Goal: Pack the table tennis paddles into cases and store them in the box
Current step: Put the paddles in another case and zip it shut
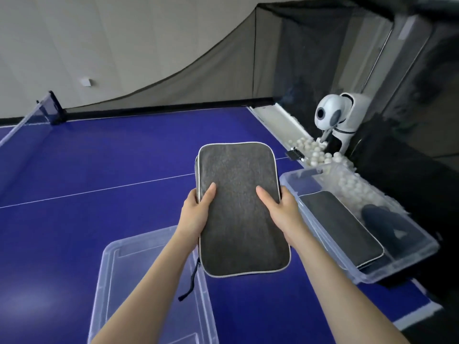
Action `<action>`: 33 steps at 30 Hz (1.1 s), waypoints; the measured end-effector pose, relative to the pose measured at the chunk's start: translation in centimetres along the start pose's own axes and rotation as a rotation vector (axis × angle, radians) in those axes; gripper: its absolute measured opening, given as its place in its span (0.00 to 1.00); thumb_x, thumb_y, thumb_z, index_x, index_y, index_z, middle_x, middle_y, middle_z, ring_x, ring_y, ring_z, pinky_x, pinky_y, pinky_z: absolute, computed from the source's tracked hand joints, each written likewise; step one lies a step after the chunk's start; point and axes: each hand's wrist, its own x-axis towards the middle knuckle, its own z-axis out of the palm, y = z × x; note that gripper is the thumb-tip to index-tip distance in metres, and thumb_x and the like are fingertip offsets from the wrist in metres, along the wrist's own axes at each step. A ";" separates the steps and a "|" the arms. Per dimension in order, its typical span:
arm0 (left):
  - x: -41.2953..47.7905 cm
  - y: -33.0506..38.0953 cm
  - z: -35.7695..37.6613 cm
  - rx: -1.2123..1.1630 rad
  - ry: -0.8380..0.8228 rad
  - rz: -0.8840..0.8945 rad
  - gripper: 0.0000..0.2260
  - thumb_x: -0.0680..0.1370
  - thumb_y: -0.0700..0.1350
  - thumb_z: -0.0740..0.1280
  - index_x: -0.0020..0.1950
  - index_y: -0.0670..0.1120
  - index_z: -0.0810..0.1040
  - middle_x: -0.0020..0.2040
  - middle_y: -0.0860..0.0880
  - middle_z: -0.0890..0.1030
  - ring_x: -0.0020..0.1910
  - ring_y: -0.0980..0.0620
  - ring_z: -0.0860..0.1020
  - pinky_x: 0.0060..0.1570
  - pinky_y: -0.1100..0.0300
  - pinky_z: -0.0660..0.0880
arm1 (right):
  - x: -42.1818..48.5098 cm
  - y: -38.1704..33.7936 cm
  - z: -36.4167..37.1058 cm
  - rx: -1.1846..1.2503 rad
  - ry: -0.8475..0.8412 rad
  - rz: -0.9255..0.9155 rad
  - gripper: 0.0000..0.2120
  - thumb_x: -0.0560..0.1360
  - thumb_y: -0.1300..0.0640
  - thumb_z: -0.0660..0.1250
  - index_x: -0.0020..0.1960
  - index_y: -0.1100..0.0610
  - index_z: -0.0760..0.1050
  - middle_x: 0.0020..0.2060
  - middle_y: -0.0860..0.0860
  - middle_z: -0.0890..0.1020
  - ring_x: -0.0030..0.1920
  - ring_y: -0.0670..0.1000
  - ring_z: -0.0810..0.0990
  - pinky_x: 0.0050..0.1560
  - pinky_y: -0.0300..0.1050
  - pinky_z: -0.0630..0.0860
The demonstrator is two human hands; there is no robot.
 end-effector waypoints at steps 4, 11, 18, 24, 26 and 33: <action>0.5 -0.7 8.1 -0.015 0.029 0.007 0.24 0.72 0.63 0.68 0.59 0.49 0.75 0.56 0.49 0.81 0.54 0.49 0.81 0.57 0.46 0.77 | 3.7 1.5 -7.3 0.019 -0.030 -0.039 0.15 0.70 0.39 0.68 0.51 0.46 0.74 0.47 0.39 0.80 0.48 0.42 0.80 0.42 0.38 0.74; 0.7 -1.6 22.0 -0.093 0.117 -0.037 0.23 0.71 0.63 0.69 0.57 0.48 0.75 0.55 0.49 0.81 0.53 0.49 0.81 0.57 0.46 0.78 | 10.6 3.7 -19.4 -0.015 -0.126 -0.045 0.13 0.70 0.42 0.70 0.50 0.48 0.79 0.47 0.43 0.84 0.49 0.45 0.83 0.49 0.44 0.78; 2.2 -3.4 32.2 -0.022 0.122 -0.110 0.21 0.73 0.60 0.70 0.59 0.48 0.75 0.54 0.51 0.81 0.53 0.51 0.80 0.58 0.49 0.77 | 16.0 7.4 -28.4 -0.060 -0.153 0.025 0.16 0.70 0.43 0.71 0.52 0.51 0.79 0.48 0.47 0.85 0.49 0.46 0.83 0.50 0.46 0.80; 2.6 -7.1 36.6 0.042 0.069 -0.179 0.21 0.76 0.49 0.69 0.67 0.49 0.68 0.61 0.49 0.77 0.59 0.47 0.77 0.63 0.47 0.73 | 18.0 13.2 -31.3 -0.126 -0.170 0.159 0.18 0.70 0.42 0.71 0.52 0.53 0.78 0.48 0.49 0.84 0.50 0.49 0.82 0.54 0.49 0.79; 2.6 -8.6 37.1 0.081 0.090 -0.215 0.22 0.77 0.47 0.67 0.70 0.50 0.66 0.63 0.49 0.76 0.61 0.46 0.76 0.64 0.47 0.72 | 18.1 15.0 -31.2 -0.144 -0.173 0.191 0.15 0.70 0.43 0.72 0.50 0.53 0.78 0.48 0.48 0.84 0.48 0.47 0.82 0.50 0.45 0.78; 3.3 -12.3 37.8 0.205 0.187 -0.306 0.27 0.79 0.47 0.65 0.76 0.51 0.60 0.67 0.48 0.74 0.64 0.46 0.74 0.63 0.55 0.70 | 19.2 19.4 -30.1 -0.282 -0.224 0.262 0.21 0.69 0.40 0.71 0.55 0.54 0.77 0.51 0.50 0.82 0.53 0.52 0.80 0.59 0.52 0.76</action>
